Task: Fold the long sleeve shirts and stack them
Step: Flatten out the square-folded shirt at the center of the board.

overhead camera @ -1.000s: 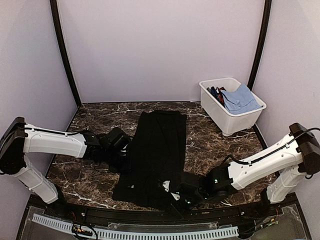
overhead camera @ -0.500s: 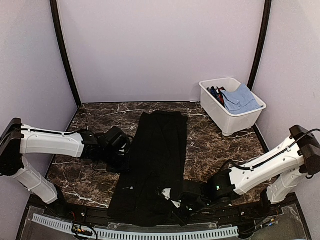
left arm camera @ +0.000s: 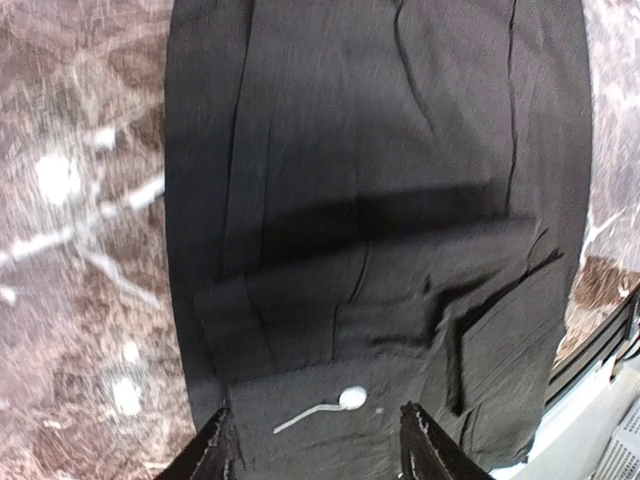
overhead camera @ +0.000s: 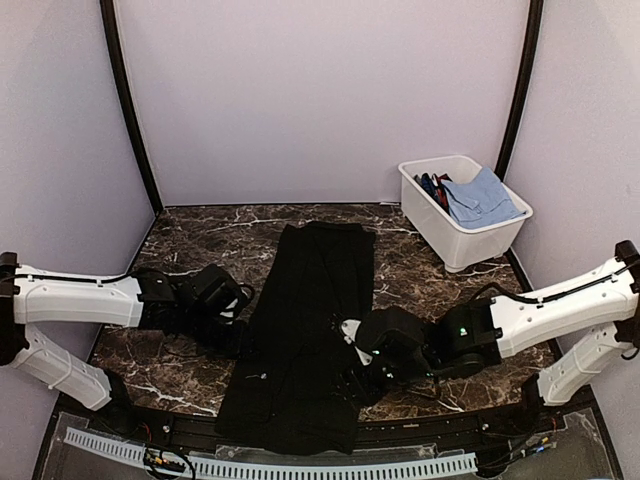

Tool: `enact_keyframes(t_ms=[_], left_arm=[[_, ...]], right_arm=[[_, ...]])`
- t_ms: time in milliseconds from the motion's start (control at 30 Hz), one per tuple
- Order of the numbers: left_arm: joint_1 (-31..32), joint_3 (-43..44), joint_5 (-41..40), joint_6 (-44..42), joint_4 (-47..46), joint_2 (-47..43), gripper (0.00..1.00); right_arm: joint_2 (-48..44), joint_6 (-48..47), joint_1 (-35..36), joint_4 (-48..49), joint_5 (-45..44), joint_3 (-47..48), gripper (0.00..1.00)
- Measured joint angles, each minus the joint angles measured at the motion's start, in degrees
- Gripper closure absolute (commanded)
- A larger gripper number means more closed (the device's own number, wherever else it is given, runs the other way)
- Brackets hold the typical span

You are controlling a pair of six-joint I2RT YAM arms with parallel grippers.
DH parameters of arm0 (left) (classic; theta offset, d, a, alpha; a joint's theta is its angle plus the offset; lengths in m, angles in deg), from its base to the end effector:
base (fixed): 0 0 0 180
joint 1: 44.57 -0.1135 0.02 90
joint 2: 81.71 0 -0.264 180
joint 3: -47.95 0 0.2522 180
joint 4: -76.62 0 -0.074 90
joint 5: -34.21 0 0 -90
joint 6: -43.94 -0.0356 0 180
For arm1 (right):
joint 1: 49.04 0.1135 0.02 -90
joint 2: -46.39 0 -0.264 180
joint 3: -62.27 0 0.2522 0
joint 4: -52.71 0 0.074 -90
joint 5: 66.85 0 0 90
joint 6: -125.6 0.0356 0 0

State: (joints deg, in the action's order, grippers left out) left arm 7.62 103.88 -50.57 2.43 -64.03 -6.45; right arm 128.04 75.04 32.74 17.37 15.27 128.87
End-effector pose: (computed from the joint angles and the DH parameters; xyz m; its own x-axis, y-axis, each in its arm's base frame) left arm 0.1493 -0.1977 0.1918 -0.9580 0.0181 -0.2863 0.1485 0.8853 -0.4408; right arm 0.0470 0.2911 0.2250 -0.6999 -0.4439 -0.5595 -0.6775 0.6606 0.3235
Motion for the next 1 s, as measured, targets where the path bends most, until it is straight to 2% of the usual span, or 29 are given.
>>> enact_keyframes(t_ms=[267, 500, 767, 1000], left_arm=[[2.91, -1.88, -0.39, 2.45, 1.11, 0.92, 0.44], [3.52, -4.04, -0.33, 4.09, 0.68, 3.58, 0.45], [4.28, -4.04, -0.2, 5.14, -1.38, 4.61, 0.62], [4.61, -3.96, -0.76, 5.29, -0.87, 4.68, 0.57]], right_arm=[[6.99, -1.84, -4.66, -0.02, -2.29, 0.63, 0.28], [12.0, -4.31, -5.31, 0.66, -2.69, 3.32, 0.28], [14.43, -5.14, -5.31, 1.36, -2.75, 4.33, 0.28], [15.41, -5.73, -5.31, 1.42, -3.13, 5.46, 0.28]])
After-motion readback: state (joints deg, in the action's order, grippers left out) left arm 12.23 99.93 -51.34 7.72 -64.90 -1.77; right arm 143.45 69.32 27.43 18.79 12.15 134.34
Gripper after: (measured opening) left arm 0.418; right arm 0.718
